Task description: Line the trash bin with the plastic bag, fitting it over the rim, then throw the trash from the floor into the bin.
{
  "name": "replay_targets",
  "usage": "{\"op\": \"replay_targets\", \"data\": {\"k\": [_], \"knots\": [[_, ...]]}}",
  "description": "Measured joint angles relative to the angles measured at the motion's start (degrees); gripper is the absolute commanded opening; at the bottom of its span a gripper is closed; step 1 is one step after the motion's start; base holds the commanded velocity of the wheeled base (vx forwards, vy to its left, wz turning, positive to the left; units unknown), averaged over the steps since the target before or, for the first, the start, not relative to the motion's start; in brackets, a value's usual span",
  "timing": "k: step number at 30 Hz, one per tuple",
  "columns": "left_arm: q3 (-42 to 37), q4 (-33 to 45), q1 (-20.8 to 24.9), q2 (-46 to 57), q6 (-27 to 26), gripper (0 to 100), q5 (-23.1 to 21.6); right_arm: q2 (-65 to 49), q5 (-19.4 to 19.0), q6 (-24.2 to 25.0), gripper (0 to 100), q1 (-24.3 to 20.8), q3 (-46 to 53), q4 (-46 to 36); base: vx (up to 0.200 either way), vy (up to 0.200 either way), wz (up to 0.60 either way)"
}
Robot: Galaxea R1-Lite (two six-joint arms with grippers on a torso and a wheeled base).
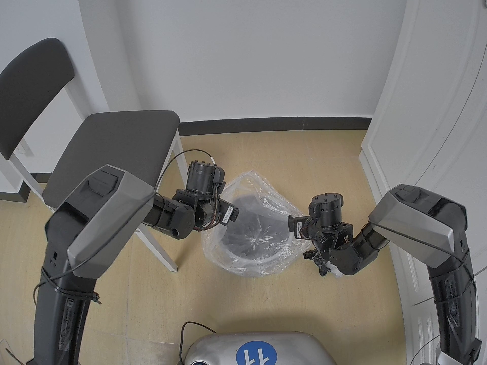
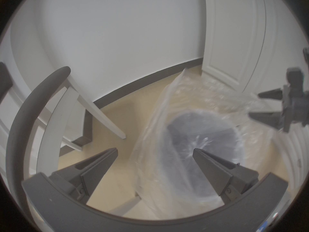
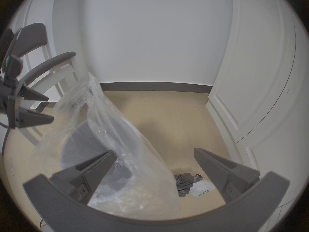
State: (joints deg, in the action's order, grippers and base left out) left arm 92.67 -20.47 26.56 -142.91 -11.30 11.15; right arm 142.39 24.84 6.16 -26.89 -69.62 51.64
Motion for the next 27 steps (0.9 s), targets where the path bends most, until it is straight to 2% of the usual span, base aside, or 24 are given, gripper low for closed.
{"op": "replay_targets", "data": {"k": [7,14,27], "knots": [[10.7,0.8,-2.8,-7.9,-5.8,100,6.3,4.9,3.1,0.1,100,1.6,-6.1,1.0,0.000,0.000,0.00],[19.0,0.6,-4.4,-13.1,-6.5,100,7.6,7.9,4.2,0.0,100,2.7,-10.9,5.4,0.000,0.000,0.00],[21.9,-4.7,-5.3,-18.1,-7.3,100,11.0,16.0,4.4,0.3,100,4.0,-23.8,10.5,0.000,0.000,0.00]]}}
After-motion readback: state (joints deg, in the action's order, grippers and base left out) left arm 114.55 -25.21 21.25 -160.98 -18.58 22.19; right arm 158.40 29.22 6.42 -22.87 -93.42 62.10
